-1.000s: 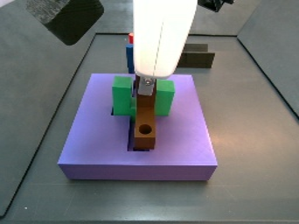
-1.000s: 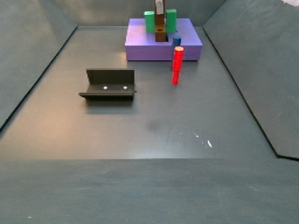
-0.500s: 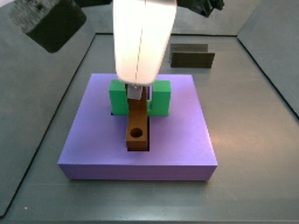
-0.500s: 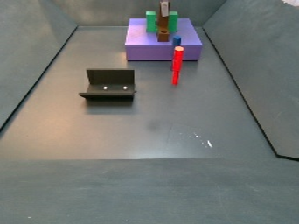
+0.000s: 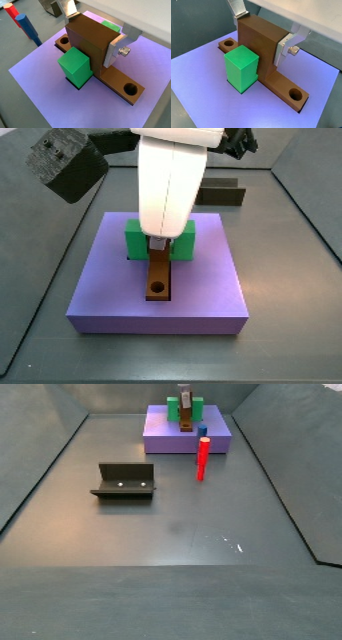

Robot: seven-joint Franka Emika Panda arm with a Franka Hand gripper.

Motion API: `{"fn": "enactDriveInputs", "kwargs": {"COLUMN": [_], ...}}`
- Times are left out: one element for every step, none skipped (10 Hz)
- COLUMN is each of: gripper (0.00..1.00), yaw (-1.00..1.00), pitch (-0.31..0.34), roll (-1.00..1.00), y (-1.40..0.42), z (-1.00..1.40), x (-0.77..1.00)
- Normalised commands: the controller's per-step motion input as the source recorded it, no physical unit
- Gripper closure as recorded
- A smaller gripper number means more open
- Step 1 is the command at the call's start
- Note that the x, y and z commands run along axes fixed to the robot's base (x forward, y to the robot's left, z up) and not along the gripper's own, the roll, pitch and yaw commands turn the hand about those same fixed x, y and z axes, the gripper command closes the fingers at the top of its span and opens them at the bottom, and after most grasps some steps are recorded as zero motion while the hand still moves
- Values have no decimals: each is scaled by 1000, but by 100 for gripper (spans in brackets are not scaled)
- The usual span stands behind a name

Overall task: Pick up the brown object. Move up. Place the brown object on the fixture. Regrasp the brown object. Move to above the board. Insert the brown object.
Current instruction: Insert the brown object.

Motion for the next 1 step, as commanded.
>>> {"fn": "enactDriveInputs", "kwargs": {"gripper": [100], "yaw": [0], "pitch": [0], "roll": [0], "y": [0], "z": [0], "x": [0]}}
